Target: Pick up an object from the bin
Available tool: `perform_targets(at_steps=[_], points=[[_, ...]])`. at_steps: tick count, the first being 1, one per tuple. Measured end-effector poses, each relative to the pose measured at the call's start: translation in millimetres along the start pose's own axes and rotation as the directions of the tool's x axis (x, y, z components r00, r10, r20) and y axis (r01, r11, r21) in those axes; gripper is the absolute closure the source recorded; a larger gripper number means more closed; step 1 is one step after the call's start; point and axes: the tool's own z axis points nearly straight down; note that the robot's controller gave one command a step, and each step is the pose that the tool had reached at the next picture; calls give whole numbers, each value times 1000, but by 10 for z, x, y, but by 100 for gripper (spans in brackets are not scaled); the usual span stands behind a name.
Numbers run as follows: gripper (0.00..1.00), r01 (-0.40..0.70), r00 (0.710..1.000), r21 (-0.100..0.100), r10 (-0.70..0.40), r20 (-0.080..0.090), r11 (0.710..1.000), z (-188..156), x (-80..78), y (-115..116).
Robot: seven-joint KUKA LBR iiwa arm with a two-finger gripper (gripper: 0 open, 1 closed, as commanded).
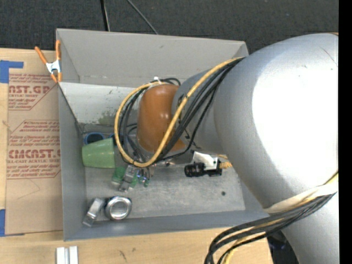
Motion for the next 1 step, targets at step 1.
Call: perform_targets(at_steps=[1], points=[[100, 1, 1000, -5, -1, 6, 1000, -909, -9, 19]])
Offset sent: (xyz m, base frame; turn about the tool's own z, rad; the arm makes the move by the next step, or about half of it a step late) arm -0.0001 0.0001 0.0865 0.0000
